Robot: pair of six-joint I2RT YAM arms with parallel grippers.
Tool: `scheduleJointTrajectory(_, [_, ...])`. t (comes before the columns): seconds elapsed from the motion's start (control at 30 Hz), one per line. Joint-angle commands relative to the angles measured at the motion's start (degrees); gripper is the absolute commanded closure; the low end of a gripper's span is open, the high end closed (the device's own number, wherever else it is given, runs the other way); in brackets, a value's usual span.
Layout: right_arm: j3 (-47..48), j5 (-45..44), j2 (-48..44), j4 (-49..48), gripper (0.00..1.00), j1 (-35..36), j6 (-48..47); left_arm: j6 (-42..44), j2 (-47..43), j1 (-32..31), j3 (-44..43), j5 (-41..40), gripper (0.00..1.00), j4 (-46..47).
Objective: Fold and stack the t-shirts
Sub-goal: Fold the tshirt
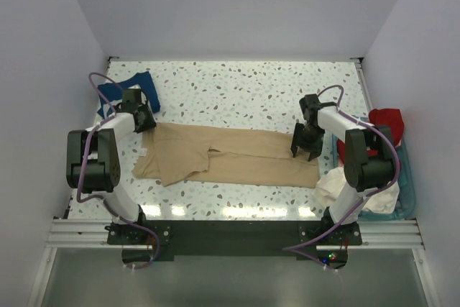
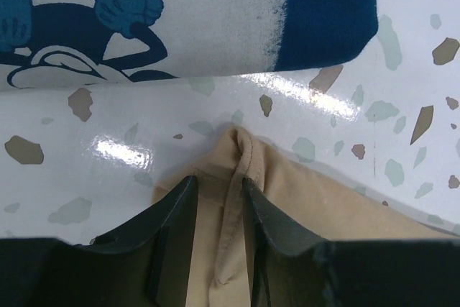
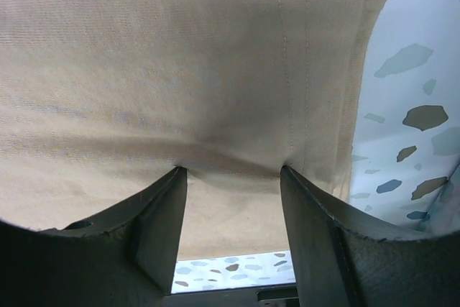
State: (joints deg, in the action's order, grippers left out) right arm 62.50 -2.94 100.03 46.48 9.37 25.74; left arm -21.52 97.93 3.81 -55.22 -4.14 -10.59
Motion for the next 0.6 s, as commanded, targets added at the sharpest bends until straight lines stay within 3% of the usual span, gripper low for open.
scheduleJointTrajectory(0.0, [2.0, -1.5, 0.2, 1.2, 0.42, 0.1, 0.6, -1.1, 0.2, 0.5, -2.7, 1.2, 0.64, 4.5])
scheduleJointTrajectory(0.43, [1.4, -1.5, 0.0, 1.2, 0.42, 0.1, 0.6, -2.4, 3.0, 1.0, -2.6, 2.6, 0.68, 7.0])
scheduleJointTrajectory(0.57, [1.2, -2.2, 0.3, 1.4, 0.42, 0.0, 0.6, -3.0, 4.3, 1.2, -2.1, 3.3, 0.74, 7.5])
